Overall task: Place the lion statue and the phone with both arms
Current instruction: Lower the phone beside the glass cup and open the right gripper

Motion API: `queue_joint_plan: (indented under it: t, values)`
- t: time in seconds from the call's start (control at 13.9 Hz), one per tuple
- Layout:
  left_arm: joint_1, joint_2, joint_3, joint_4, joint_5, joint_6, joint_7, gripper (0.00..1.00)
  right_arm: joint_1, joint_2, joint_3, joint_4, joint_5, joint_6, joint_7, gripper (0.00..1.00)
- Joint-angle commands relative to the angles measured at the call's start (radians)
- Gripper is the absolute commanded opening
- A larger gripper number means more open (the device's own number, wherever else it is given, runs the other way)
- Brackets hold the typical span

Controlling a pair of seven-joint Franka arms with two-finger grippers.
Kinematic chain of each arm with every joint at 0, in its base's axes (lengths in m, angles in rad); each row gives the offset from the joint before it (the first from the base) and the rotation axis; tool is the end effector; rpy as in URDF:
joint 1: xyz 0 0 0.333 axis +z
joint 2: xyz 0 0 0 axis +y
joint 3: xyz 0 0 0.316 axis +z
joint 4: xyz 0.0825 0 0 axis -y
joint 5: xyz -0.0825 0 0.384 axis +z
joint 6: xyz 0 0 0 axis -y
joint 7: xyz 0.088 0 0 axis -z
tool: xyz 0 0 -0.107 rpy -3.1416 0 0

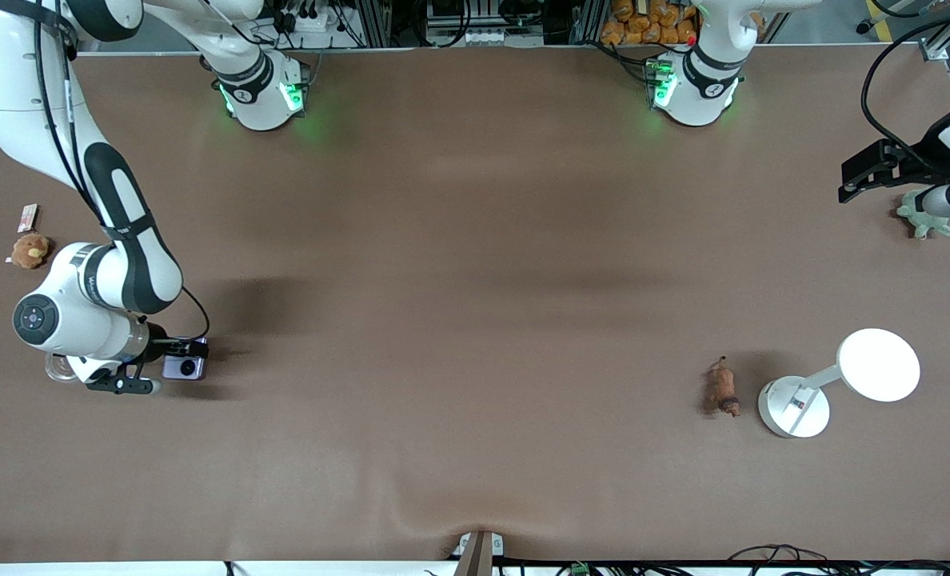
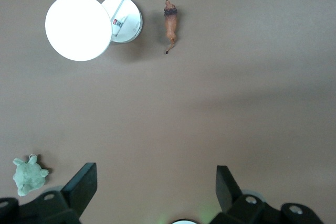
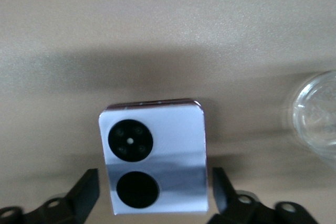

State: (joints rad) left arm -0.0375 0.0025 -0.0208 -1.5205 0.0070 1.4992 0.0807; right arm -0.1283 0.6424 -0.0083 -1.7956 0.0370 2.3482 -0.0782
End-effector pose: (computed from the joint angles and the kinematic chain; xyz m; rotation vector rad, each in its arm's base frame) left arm 0.5475 -0.0311 0.6405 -3.1272 0.2170 0.0374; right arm 0.6389 -0.0870 0.1827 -3.1063 0.1307 0.1354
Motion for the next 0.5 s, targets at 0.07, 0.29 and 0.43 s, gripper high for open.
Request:
queue_joint_plan:
  t: [0.07,0.29,0.43]
  values:
    - [0.007,0.005,0.001,0.016,-0.007,-0.016,0.031,1.0,-0.021,0.011,0.016,0.031,-0.016,-0.016,-0.011,1.0]
    - [0.005,0.005,0.001,0.016,-0.007,-0.016,0.03,1.0,-0.019,0.003,0.017,0.097,-0.013,-0.11,-0.009,1.0]
    - [0.004,0.005,0.001,0.016,-0.007,-0.014,0.03,1.0,-0.025,0.005,0.019,0.2,-0.011,-0.251,-0.014,1.0]
